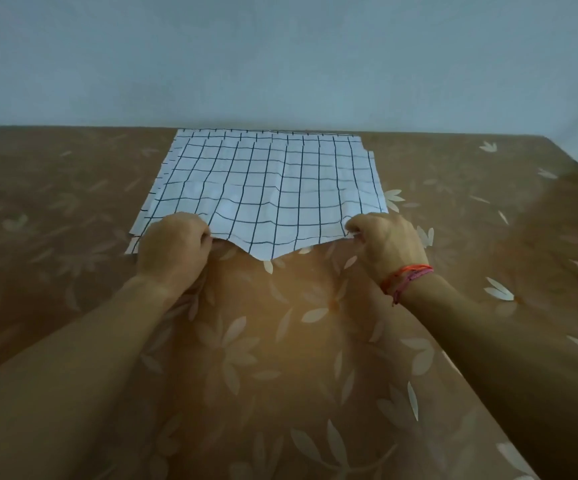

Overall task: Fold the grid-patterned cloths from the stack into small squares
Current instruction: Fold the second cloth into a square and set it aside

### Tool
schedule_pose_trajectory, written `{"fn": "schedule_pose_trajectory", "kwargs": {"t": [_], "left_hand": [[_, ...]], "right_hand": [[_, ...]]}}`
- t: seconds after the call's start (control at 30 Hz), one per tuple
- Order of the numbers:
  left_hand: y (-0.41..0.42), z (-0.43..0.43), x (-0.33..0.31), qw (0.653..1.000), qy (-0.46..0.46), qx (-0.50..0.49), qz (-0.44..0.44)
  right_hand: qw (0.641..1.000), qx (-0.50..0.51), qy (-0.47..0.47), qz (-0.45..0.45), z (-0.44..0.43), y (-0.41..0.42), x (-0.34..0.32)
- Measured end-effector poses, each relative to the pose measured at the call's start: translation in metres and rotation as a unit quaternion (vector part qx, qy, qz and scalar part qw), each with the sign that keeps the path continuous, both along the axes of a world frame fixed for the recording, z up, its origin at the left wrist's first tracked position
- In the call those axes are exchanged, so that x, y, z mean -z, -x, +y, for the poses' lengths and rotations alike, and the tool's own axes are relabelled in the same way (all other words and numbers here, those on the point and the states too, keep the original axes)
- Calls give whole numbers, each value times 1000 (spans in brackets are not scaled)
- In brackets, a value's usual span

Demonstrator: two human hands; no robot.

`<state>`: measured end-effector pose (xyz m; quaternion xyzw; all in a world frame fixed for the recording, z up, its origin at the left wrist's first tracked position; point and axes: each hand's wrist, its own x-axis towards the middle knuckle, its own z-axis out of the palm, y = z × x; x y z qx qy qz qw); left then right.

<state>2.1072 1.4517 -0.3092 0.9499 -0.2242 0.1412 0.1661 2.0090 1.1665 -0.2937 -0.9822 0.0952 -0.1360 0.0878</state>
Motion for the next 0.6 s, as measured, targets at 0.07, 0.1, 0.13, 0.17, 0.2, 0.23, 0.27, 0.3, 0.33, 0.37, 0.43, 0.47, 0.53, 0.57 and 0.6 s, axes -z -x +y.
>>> {"fn": "schedule_pose_trajectory", "kwargs": {"t": [0.07, 0.1, 0.13, 0.17, 0.2, 0.23, 0.27, 0.3, 0.33, 0.37, 0.43, 0.47, 0.53, 0.57, 0.6], "left_hand": [[18, -5, -6, 1000, -9, 6, 28], [30, -11, -9, 998, -15, 17, 57], [45, -17, -13, 995, -17, 31, 89], [60, -25, -17, 992, -15, 50, 116], [73, -34, -21, 988, -15, 70, 134], [86, -43, -25, 986, -18, 86, 140], [97, -50, -29, 985, -25, 96, 139], [106, -56, -32, 985, -33, 103, 135], [114, -60, -35, 985, -35, 109, 131], [121, -63, -38, 985, -35, 111, 129], [131, -61, -45, 984, -45, 99, 138], [135, -57, -49, 983, -52, 94, 147], [147, -44, -54, 980, -52, 99, 165], [153, -36, -58, 980, -42, 110, 163], [160, -27, -62, 979, -23, 124, 161]], "right_hand": [[1000, -17, -11, -21, 14, 10, -14], [1000, -19, -14, -15, 20, 14, -16], [1000, -21, -16, -12, 28, 20, -17], [1000, -24, -20, -7, 35, 26, -17], [999, -31, -23, -11, 44, 32, -20], [998, -47, -24, -19, 54, 40, -25], [997, -65, -30, -26, 65, 47, -32], [996, -77, -33, -39, 75, 56, -37], [995, -82, -32, -43, 84, 65, -41], [995, -87, -32, -45, 92, 74, -45], [994, -84, -49, -51, 103, 90, -47], [994, -78, -68, -47, 106, 98, -49], [992, -74, -96, -22, 111, 118, -53], [993, -68, -95, -15, 110, 126, -52], [994, -62, -88, 1, 107, 134, -51]]}}
